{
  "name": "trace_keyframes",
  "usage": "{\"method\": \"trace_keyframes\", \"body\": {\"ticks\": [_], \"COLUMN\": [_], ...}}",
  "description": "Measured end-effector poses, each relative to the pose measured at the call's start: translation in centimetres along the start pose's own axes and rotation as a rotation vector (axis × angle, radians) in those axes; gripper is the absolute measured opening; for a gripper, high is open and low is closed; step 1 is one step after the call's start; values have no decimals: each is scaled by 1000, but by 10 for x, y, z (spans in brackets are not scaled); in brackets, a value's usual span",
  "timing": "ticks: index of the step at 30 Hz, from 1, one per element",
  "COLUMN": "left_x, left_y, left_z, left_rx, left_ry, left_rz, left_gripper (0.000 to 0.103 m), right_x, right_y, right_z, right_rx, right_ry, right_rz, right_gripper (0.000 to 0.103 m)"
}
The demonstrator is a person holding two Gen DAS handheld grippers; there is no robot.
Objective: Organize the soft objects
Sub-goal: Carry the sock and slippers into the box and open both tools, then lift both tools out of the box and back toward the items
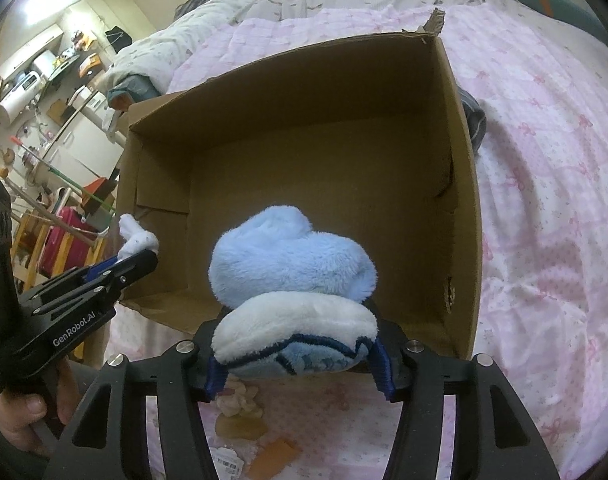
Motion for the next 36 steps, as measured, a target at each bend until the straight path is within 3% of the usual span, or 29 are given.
{"method": "trace_keyframes", "body": {"ticks": [6,9,10,12,13,15,16,20,36], "left_x": [1,4,5,9,11,15,18,20,38], "left_y": [-7,-10,-11,-11,-11,-9,-8,-6,-1], "left_z": [0,1,0,-2,-3,-5,-6,-8,-3], "left_rx": [-16,-22,-22,-18,-16,-5,1,-8,-4], "left_ry": [-1,-10,-15,-33,-42,-66,-83,-92,-118], "left_rz": [17,32,36,42,42,34,27,13,-61], "left_gripper": [21,28,29,40,54,70,72,72,72], "right_x": [1,4,5,9,12,17,21,28,37], "right_y": [-3,-2,-1,2,3,4,4,1,6], "right_z": [-2,-5,-5,-7,-8,-11,-12,-16,-17], "right_rx": [-42,-48,-48,-35,-21,-4,-3,-8,-5], "right_ry": [-9,-31,-35,-54,-72,-108,-130,-171,-173], "right_rz": [-31,-44,-52,-54,-41,-26,-25,-17,-25], "right_gripper": [76,89,89,89,92,103,103,103,103]}}
Point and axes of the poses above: each gripper's, at about its wrist camera, not at the fingertips, and x roughly against the way its jaws point, y to its left, z to its underside, the point moved 3 cm from there along -x, roughly the way its jaws point, and after that the axes turned 8 degrees about -y, right-handed, at the moved point
